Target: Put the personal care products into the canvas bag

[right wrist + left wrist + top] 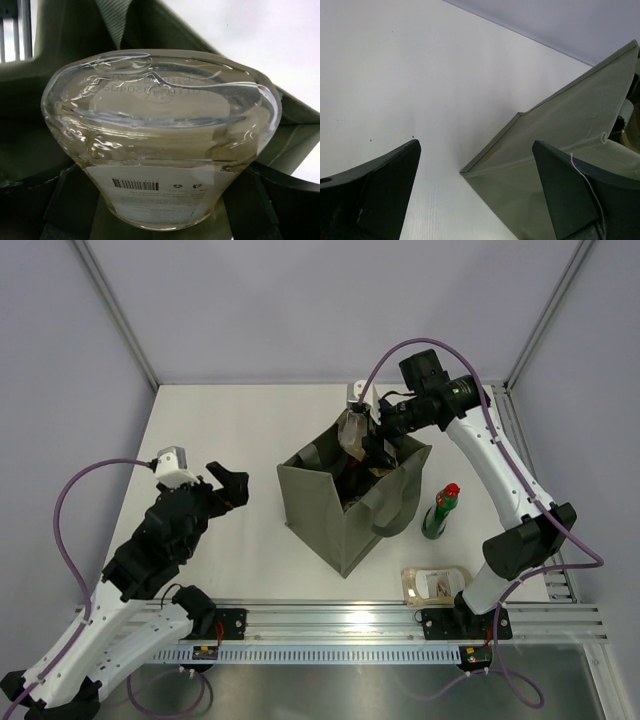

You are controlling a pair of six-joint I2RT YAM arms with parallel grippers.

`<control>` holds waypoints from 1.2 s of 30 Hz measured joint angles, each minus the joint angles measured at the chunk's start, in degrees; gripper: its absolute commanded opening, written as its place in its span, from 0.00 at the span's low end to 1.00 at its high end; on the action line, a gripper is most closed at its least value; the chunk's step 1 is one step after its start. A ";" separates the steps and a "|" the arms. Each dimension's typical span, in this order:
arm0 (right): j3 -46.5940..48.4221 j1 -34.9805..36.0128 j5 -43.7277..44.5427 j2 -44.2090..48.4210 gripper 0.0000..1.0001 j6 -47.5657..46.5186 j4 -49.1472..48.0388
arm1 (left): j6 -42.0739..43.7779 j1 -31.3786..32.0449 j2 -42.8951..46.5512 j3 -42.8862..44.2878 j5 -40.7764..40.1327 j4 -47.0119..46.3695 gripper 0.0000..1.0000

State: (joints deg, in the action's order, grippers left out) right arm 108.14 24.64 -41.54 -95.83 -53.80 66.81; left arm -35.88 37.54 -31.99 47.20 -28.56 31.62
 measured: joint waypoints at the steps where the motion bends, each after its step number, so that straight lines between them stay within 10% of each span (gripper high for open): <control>1: 0.00 0.04 -0.07 0.13 1.00 -1.66 0.85 | -2.08 -0.04 -0.09 0.00 -0.98 0.52 0.99; 9: 1.25 0.68 -0.72 0.52 0.99 -10.32 5.33 | -22.62 -5.33 -5.20 -0.02 -3.78 9.94 0.99; 17: 6.32 0.81 -3.93 0.61 1.00 -9.40 5.60 | -36.65 -23.43 -10.93 0.85 3.28 19.78 0.99; 26: 14.45 -0.98 -6.95 0.15 1.00 12.13 -4.07 | -45.33 -34.77 -25.99 10.03 5.25 34.23 0.99; 36: 23.47 -20.17 -16.76 -10.34 0.99 28.92 -7.39 | -46.93 -52.65 -34.75 6.01 6.62 34.23 0.99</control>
State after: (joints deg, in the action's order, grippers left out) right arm 131.61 4.47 -58.30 -106.17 -24.88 59.42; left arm -82.81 -15.11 -66.74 53.21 -21.93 65.84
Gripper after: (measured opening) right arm 0.993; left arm 0.984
